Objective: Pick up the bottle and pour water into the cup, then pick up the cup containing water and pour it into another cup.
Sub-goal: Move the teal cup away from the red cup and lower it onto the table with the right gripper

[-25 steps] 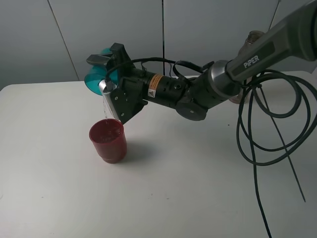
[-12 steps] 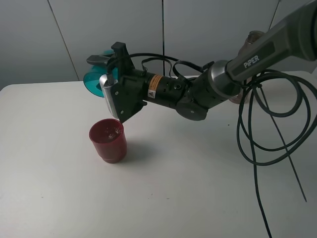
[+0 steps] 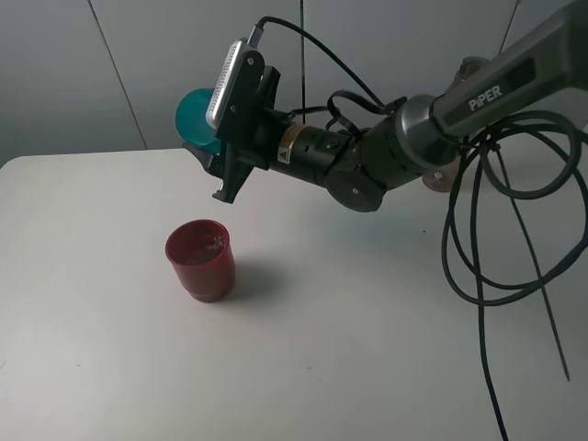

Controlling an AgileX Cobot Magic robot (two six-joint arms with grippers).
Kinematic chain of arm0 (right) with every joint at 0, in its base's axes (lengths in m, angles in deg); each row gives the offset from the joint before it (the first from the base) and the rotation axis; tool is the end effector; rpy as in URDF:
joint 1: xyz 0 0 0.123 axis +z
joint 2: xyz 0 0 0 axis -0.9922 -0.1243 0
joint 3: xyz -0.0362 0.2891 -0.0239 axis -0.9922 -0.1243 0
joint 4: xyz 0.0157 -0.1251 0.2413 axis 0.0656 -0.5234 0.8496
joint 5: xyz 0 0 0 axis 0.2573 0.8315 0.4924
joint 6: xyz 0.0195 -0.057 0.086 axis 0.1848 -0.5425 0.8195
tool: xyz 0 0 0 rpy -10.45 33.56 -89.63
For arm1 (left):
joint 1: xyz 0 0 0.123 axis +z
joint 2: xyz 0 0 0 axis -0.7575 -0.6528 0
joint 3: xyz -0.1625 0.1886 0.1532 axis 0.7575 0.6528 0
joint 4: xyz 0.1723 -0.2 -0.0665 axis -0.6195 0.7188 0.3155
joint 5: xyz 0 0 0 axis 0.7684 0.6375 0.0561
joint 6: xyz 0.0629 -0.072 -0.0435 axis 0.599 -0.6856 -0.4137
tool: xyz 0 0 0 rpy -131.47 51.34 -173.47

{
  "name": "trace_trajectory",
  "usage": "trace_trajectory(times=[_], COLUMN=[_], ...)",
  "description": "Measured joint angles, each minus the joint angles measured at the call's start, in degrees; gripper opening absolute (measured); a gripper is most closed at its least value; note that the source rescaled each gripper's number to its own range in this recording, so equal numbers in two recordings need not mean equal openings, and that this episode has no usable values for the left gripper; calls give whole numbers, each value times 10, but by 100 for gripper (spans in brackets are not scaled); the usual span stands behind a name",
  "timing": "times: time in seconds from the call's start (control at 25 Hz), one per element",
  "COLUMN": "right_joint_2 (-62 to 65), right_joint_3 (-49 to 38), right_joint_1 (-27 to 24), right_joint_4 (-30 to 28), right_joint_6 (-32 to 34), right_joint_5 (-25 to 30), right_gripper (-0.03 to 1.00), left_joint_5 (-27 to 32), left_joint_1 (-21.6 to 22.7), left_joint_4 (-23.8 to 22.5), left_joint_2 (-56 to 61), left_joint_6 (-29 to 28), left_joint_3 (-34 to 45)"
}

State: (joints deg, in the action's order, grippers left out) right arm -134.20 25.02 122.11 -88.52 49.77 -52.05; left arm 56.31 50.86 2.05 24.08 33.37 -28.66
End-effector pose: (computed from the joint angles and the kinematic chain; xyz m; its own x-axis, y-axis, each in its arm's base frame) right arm 0.3510 0.3188 0.1362 0.4175 -0.4459 -0.7917 -0.6859 0.4169 -0.5965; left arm 0.0156 0.0026 0.2818 -0.4691 -0.0216 -0.8829 -0.0503 0.9987 0.0023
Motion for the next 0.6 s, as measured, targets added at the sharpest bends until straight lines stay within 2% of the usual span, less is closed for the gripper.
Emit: trace_trajectory(times=[0.08,0.32,0.6], right_joint_2=[6,6,-8], right_joint_3=[0,-24,-57], right_joint_1=[-7,-40,-102], right_joint_4=[33,177,203], right_joint_6=[33,108,221], right_joint_5=[33,49,33], right_gripper=[4,4,4], left_joint_5=[0,0,0], left_joint_1=[0,0,0], left_joint_4=[0,0,0], left_joint_2=[0,0,0], left_joint_6=[0,0,-2], left_joint_3=[0,0,0])
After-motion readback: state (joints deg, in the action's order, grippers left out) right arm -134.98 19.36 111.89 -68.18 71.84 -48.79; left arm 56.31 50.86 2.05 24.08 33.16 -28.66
